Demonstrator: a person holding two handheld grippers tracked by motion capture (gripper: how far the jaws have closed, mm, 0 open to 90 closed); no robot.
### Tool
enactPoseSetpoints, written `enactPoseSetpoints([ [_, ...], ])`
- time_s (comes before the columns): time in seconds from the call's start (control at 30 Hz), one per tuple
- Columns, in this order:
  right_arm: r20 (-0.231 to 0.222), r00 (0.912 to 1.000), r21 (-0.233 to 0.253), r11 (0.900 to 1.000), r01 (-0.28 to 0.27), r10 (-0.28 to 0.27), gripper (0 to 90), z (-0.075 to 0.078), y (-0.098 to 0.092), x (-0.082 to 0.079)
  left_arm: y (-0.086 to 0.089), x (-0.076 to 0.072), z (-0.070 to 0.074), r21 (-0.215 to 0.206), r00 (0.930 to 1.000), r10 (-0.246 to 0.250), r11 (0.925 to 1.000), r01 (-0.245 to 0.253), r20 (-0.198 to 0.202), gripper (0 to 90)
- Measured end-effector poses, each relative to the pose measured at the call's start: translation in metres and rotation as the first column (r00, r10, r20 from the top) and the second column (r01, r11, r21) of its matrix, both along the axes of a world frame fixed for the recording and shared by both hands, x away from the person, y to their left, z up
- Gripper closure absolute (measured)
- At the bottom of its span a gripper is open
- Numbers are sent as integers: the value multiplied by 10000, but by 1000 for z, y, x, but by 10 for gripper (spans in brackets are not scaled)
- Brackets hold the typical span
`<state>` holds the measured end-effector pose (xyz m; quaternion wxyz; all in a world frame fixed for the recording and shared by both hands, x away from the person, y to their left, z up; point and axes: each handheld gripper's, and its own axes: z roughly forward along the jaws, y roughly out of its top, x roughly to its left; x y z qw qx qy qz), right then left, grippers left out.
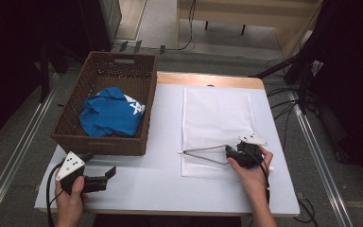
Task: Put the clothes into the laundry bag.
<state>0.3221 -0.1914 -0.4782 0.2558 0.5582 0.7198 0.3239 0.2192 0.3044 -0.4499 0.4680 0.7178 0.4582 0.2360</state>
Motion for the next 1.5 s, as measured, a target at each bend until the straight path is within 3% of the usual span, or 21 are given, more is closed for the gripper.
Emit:
enactPoseSetpoints([
  [0.03, 0, 10000, 0, 10000, 0, 0, 386, 0, 0, 0, 0, 0, 0, 0, 10000, 0, 10000, 0, 0, 0],
  [0.13, 184, 9998, 98, 9999, 113, -115, 561, 2, -2, 2, 1, -7, 20, -92, 9989, 145, 9999, -142, 444, 0],
  [0.17, 184, 9998, 98, 9999, 113, -115, 561, 2, -2, 2, 1, -7, 20, -92, 9989, 145, 9999, -142, 444, 0],
  [0.23, 333, 9994, 490, 9988, -52, 35, 715, 6, -5, 2, 4, -9, 33, -250, 9975, 318, 9992, -302, 628, 0],
  [0.27, 461, 9982, 1237, 9914, -433, 379, 804, 8, -11, 1, 7, -10, 39, -400, 9967, 413, 9985, -385, 705, 0],
  [0.37, 788, 9946, 1545, 9848, -793, 677, 887, 8, -15, -2, 10, -10, 47, -682, 9956, 626, 9960, -579, 700, 0],
  [0.5, 1254, 9893, 1755, 9798, -955, 740, 893, 8, -14, -6, 8, -6, 54, -605, 9956, 717, 9958, -680, 609, 0],
  [0.53, 1793, 9802, 1663, 9794, -1148, 844, 893, 7, -11, -8, 5, -3, 59, -540, 9958, 654, 9966, -620, 648, 0],
  [0.63, 2126, 9737, 1206, 9867, -1087, 813, 892, 0, -4, -11, 1, 5, 70, -435, 9959, 589, 9975, -560, 681, 0],
  [0.67, 2255, 9705, 1171, 9866, -1134, 848, 891, 1, -3, -13, 1, 5, 70, -435, 9959, 589, 9975, -560, 681, 0],
  [0.7, 2351, 9678, 1253, 9846, -1222, 902, 890, 1, -3, -13, 0, 11, 79, -407, 9949, 668, 9971, -639, 749, 0],
  [0.77, 2299, 9694, 1309, 9843, -1181, 858, 890, 0, -4, -13, 0, 15, 83, -396, 9947, 683, 9971, -654, 764, 0],
  [0.87, 2034, 9768, 1750, 9792, -1031, 665, 888, 0, -10, -11, -1, 32, 97, -183, 9954, 735, 9972, -725, 614, 0],
  [1.0, 2031, 9763, 1589, 9813, -1084, 749, 879, -1, -7, -12, 2, 49, 103, -193, 9958, 811, 9966, -803, 426, 0],
  [1.1, 2041, 9765, 1729, 9793, -1050, 686, 865, -1, -10, -12, 5, 69, 106, -181, 9951, 984, 9950, -982, 78, 0],
  [1.2, 2087, 9757, 1848, 9769, -1070, 674, 862, -1, -12, -13, 4, 78, 106, -101, 9955, 943, 9955, -944, -60, 0],
  [1.33, 2066, 9761, 1825, 9775, -1059, 672, 862, 0, -11, -13, -2, 94, 111, 451, 9954, 942, 9946, -935, -150, 0],
  [1.5, 2039, 9767, 1856, 9769, -1059, 671, 862, 0, -12, -14, 0, 114, 119, 151, 9946, 1005, 9949, -1001, -271, 0],
])
